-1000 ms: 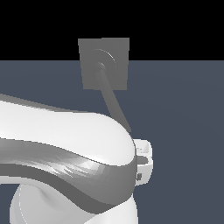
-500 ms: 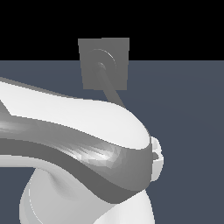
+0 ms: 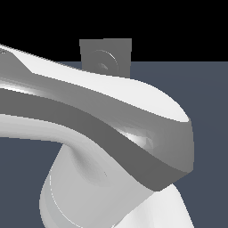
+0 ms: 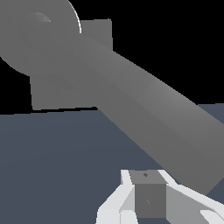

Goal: Turn on the faucet by rotating a designated handle.

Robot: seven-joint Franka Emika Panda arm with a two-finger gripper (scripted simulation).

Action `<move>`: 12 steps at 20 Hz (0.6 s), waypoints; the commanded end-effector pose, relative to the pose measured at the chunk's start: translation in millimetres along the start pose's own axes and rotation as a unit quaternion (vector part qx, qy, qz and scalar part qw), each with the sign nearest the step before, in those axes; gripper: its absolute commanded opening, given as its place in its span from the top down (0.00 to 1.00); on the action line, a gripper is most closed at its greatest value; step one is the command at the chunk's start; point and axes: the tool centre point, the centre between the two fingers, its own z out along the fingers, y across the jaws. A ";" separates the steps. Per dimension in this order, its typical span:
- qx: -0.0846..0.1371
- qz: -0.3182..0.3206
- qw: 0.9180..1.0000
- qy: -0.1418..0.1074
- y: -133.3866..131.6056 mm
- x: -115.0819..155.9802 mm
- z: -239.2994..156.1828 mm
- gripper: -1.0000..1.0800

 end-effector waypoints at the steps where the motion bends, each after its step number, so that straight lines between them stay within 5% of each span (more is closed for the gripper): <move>1: -0.004 -0.002 1.000 0.016 11.6 19.7 3.4 1.00; 12: -0.005 -0.003 1.000 0.019 41.6 49.5 3.2 1.00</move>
